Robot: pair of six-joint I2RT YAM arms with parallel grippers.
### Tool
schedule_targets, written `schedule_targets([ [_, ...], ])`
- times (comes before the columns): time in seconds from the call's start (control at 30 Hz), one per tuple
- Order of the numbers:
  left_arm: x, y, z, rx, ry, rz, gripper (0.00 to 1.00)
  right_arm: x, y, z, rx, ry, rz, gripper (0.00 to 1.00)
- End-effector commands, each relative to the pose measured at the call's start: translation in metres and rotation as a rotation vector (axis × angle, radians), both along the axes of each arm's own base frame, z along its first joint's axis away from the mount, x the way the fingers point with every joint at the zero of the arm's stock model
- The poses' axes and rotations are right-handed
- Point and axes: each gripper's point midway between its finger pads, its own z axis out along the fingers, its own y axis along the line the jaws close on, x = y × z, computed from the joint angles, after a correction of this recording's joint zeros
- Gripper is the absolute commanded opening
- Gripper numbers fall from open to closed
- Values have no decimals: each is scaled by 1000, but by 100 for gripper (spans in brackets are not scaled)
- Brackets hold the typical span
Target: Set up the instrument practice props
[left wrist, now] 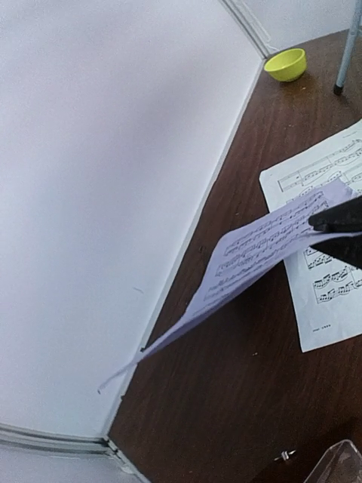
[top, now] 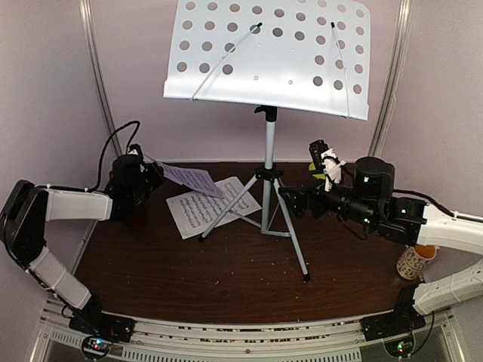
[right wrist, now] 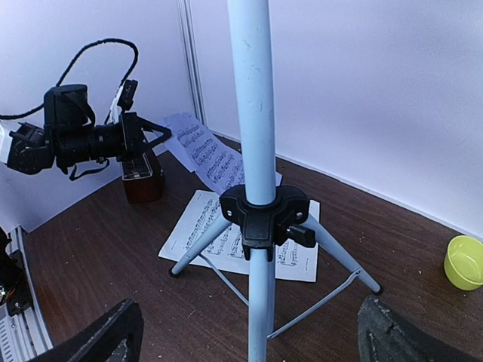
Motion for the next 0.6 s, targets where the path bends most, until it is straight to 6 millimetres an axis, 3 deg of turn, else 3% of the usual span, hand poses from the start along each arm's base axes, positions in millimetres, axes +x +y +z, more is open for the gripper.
schedule_targets([
  [0.0,-19,-12,41,211,-52,-142,0,-11,2,17,14,-24,55,100],
  [0.17,-54,-12,87,316,-109,-239,0,-20,3,23,0,-33,103,100],
  [0.37,-118,-30,144,403,-268,-482,0,-31,9,31,-4,-48,173,100],
  [0.57,-183,-51,176,416,-323,-759,0,-43,19,42,6,-61,263,100],
])
